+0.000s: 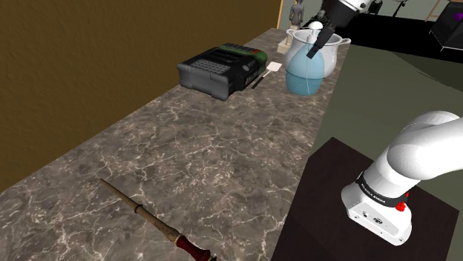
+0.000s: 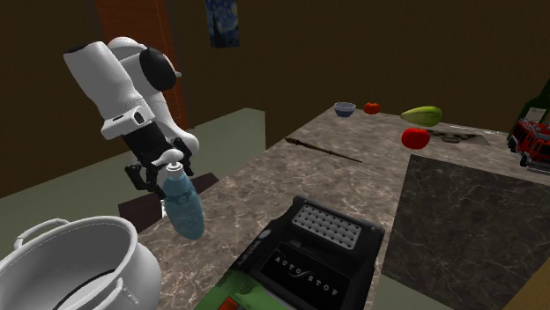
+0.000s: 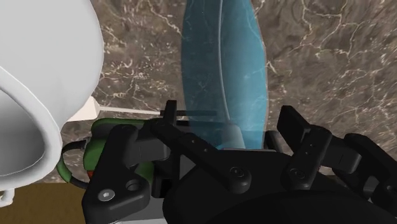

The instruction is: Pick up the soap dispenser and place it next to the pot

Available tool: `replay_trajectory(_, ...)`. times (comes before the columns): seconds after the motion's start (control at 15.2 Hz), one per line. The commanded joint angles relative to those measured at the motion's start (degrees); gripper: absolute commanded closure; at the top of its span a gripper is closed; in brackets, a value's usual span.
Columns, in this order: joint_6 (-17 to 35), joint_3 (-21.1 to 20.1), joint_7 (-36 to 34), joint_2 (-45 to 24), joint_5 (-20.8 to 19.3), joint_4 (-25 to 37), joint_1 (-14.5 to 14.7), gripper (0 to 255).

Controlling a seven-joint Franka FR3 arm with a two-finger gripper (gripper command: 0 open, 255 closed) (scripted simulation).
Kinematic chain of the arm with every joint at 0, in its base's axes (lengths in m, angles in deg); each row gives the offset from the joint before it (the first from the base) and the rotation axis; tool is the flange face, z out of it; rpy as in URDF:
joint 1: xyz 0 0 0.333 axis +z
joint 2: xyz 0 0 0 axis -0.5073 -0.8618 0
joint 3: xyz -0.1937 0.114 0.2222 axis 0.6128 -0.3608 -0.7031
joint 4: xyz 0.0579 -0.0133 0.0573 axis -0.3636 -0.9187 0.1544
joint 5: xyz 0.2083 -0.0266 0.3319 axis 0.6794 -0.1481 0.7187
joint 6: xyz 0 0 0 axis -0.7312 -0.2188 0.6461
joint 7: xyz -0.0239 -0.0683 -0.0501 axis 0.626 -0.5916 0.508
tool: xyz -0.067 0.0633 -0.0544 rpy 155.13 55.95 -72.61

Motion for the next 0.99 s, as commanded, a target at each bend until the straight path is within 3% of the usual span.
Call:
replay_trajectory(0.0,0.01,0.04,0.05,-0.06,-0.01,-0.02,-0.01,0)
replay_trajectory(0.13,-0.20,-0.10,-0.15,0.08,0.00,0.10,0.02,0)
replay_trajectory(0.4,-7.64,0.87,-0.57,1.14,-1.03,6.34,-0.58,0)
replay_trajectory(0.92,-7.64,0.87,-0.57,1.14,-1.04,6.34,-0.57,0)
